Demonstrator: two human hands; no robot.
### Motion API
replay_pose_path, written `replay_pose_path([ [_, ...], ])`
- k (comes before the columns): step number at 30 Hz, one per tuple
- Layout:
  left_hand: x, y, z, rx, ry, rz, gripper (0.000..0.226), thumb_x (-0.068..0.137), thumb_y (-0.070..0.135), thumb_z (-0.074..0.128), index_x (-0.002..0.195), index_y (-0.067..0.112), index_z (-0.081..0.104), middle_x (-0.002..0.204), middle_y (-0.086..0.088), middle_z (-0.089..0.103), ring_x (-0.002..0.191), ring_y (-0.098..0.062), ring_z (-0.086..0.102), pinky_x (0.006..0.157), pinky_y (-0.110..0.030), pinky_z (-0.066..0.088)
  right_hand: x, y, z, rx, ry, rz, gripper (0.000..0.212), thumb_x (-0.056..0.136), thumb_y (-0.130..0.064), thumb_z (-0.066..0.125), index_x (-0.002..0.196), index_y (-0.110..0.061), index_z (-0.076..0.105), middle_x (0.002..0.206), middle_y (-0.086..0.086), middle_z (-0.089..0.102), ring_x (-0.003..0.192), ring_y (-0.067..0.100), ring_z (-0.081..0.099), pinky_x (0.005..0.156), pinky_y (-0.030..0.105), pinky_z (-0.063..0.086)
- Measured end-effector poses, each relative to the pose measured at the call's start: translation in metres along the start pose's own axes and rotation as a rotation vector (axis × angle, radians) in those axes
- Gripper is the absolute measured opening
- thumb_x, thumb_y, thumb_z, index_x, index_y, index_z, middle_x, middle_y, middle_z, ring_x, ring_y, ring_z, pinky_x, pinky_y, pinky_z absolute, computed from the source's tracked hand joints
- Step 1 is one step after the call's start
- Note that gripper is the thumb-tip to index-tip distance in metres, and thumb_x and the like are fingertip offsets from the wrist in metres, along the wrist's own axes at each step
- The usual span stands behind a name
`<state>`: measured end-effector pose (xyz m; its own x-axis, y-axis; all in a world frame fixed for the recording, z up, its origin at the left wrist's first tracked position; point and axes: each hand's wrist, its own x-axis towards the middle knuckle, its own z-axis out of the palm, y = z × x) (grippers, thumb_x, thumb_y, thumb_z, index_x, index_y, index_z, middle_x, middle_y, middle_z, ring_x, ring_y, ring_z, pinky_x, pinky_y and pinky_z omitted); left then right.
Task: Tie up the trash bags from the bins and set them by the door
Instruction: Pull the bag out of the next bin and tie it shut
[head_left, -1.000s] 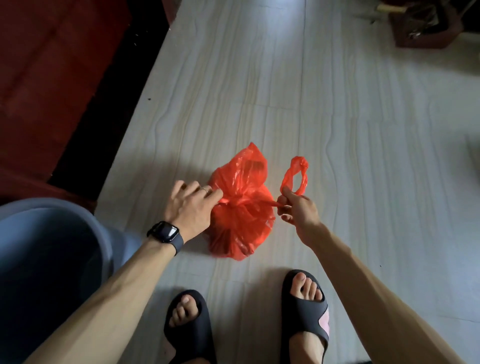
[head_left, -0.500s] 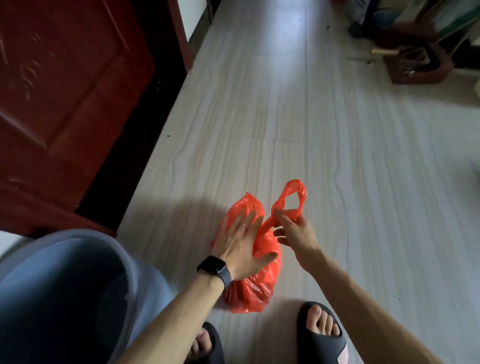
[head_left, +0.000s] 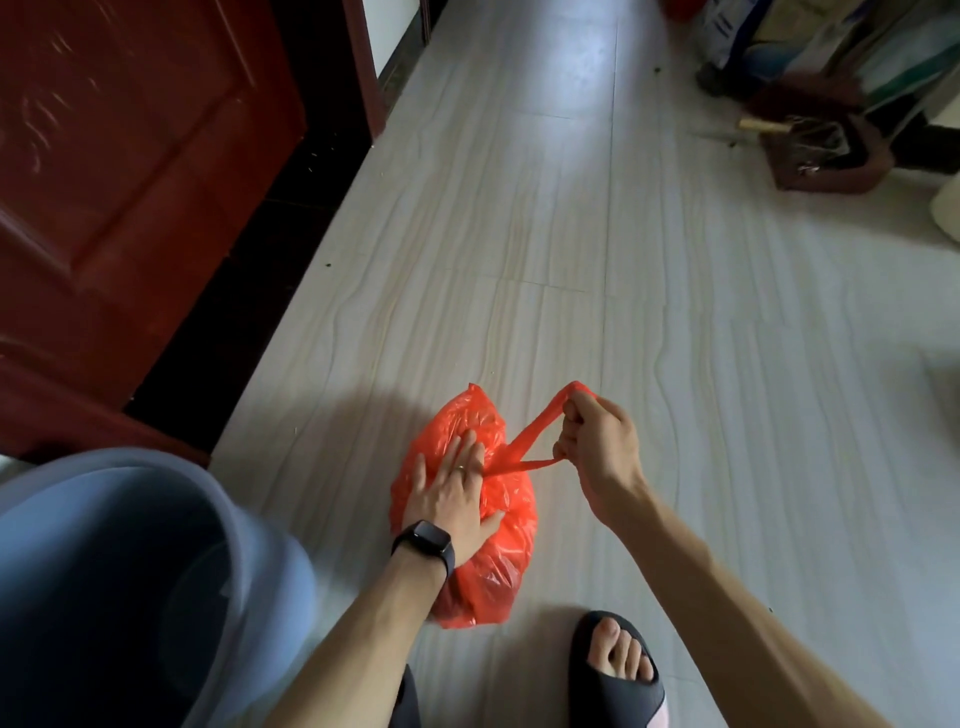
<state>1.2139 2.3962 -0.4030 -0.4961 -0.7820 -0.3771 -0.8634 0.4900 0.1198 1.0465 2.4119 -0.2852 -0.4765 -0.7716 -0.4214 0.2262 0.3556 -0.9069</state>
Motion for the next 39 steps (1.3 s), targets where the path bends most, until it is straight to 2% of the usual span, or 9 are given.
replay_pose_path([
  [9,-0.007,-0.007,-0.002,-0.111,0.042,0.056,0.09,0.089,0.069,0.034,0.156,0.02,-0.002,0.164,0.002,-0.011,0.15,-0.015,-0.013,0.12,-0.054,-0.003,-0.007,-0.002,-0.006,-0.08,0.034,-0.006,0.028,0.091,-0.009,0.042,0.063,-0.011,0.04,0.052,-0.003,0.032,0.051,0.015,0.03,0.056,0.031,0.037],
  [14,-0.023,-0.006,-0.005,-0.332,0.314,0.116,0.082,0.087,0.075,0.033,0.153,0.027,0.021,0.16,0.005,0.024,0.149,-0.013,0.017,0.117,-0.048,0.022,-0.004,-0.002,0.0,-0.007,0.042,-0.019,0.012,0.091,-0.012,0.051,0.081,-0.008,0.053,0.065,0.001,0.046,0.054,0.015,0.04,0.054,0.032,0.039],
  [20,-0.019,0.007,0.004,-0.065,0.043,0.05,0.122,0.069,0.089,0.039,0.152,0.022,-0.018,0.16,0.005,-0.025,0.148,-0.025,-0.022,0.118,-0.056,-0.011,-0.006,-0.005,0.003,0.052,-0.016,-0.045,0.026,0.087,-0.006,0.05,0.062,-0.01,0.052,0.059,0.004,0.04,0.043,0.012,0.032,0.046,0.027,0.029],
  [25,-0.002,-0.014,0.008,-0.015,-0.009,0.042,0.121,0.069,0.087,0.041,0.153,0.021,-0.015,0.159,0.007,-0.028,0.146,-0.015,-0.026,0.114,-0.066,-0.004,0.0,-0.004,0.002,0.04,-0.049,-0.029,0.024,0.077,-0.01,0.048,0.053,-0.015,0.046,0.057,0.008,0.037,0.042,0.014,0.03,0.046,0.026,0.027],
  [29,0.002,-0.013,0.012,-0.016,-0.023,0.064,0.12,0.071,0.086,0.039,0.153,0.018,-0.016,0.159,0.005,-0.029,0.146,-0.015,-0.027,0.114,-0.066,-0.004,0.011,-0.023,0.02,-0.137,-0.15,-0.093,0.038,0.083,-0.009,0.051,0.047,-0.02,0.052,0.048,-0.003,0.041,0.044,0.014,0.036,0.046,0.027,0.029],
  [32,0.003,-0.018,0.01,-0.047,-0.061,0.059,0.12,0.07,0.086,0.039,0.153,0.019,-0.017,0.158,0.006,-0.031,0.145,-0.013,-0.03,0.114,-0.064,-0.008,0.028,-0.038,0.034,-0.292,-0.278,-0.068,0.027,0.088,-0.005,0.052,0.061,-0.006,0.057,0.052,-0.001,0.045,0.049,0.017,0.04,0.049,0.031,0.032],
  [35,0.0,-0.017,0.0,-0.055,-0.14,0.067,0.123,0.069,0.087,0.041,0.152,0.018,-0.018,0.156,0.007,-0.034,0.143,-0.013,-0.032,0.114,-0.064,-0.01,0.038,-0.058,0.042,-0.551,-0.438,-0.024,0.023,0.09,-0.015,0.057,0.077,0.003,0.064,0.06,0.007,0.057,0.055,0.016,0.051,0.054,0.029,0.041],
  [37,0.003,-0.02,-0.02,-0.034,-0.27,0.068,0.125,0.067,0.087,0.045,0.154,0.017,-0.011,0.159,0.006,-0.028,0.145,-0.015,-0.028,0.115,-0.063,-0.006,0.038,-0.078,0.046,-0.812,-0.516,-0.008,0.025,0.09,-0.03,0.058,0.081,-0.009,0.069,0.072,0.003,0.068,0.066,0.013,0.059,0.063,0.029,0.046],
  [39,0.009,-0.023,-0.053,-0.018,-0.412,0.059,0.116,0.07,0.08,0.052,0.155,0.012,0.011,0.164,0.002,-0.004,0.151,-0.021,-0.009,0.117,-0.06,0.007,0.031,-0.102,0.049,-1.014,-0.572,-0.005,0.024,0.092,-0.039,0.055,0.085,-0.02,0.068,0.084,-0.001,0.07,0.08,0.014,0.064,0.074,0.033,0.052],
])
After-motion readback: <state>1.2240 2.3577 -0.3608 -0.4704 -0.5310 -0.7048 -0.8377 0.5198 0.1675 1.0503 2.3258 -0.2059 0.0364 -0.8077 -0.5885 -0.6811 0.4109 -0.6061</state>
